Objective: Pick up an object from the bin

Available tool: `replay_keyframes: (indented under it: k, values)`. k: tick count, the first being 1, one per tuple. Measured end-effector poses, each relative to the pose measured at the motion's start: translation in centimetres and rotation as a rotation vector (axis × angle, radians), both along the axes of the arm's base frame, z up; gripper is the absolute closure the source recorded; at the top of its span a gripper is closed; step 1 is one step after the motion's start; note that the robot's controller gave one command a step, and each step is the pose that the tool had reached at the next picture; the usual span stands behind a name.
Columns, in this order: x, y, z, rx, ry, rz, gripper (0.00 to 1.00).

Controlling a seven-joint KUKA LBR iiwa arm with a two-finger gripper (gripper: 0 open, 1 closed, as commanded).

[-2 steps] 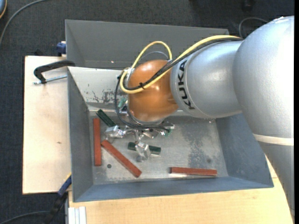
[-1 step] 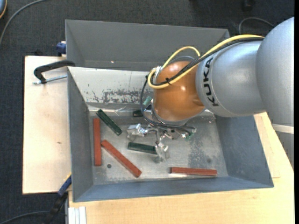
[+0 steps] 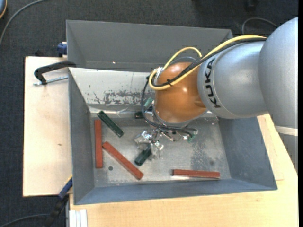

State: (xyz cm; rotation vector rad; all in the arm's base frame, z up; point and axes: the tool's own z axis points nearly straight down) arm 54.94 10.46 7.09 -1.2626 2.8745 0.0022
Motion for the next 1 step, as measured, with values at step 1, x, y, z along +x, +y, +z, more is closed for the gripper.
replay_keyframes:
  k: [1]
  values:
    - [1.31, 1.07, 15.79, 0.003, -0.014, 0.002, 1.0]
